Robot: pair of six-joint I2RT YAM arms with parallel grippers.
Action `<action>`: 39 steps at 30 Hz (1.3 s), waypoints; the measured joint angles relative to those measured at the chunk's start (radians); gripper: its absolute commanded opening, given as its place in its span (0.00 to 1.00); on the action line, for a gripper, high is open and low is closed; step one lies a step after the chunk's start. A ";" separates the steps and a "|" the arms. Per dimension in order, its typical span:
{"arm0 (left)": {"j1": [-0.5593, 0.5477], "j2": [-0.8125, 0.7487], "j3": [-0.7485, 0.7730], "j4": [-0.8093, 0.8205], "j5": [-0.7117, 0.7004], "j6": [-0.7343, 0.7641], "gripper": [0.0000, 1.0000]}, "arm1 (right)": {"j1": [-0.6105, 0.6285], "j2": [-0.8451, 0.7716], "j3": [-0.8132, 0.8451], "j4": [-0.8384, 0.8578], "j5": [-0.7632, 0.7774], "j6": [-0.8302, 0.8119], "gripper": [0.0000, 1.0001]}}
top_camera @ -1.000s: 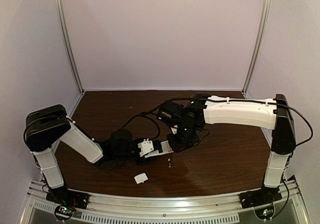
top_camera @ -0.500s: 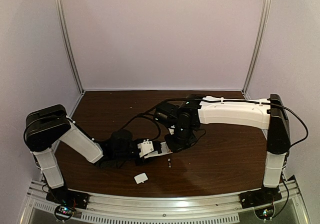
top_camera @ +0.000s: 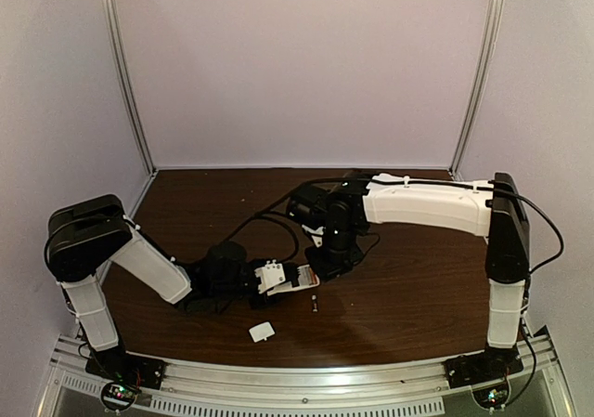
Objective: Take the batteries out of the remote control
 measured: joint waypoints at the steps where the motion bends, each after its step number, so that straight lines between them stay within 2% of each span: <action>1: 0.000 0.000 0.000 -0.002 -0.002 0.000 0.00 | -0.003 0.005 0.004 0.000 -0.006 -0.005 0.00; 23: 0.000 0.011 0.000 -0.018 0.004 0.006 0.00 | -0.038 0.075 0.043 -0.005 -0.101 -0.056 0.00; 39: 0.001 0.012 0.000 -0.019 -0.002 0.005 0.00 | -0.200 0.014 -0.122 0.127 -0.434 -0.198 0.00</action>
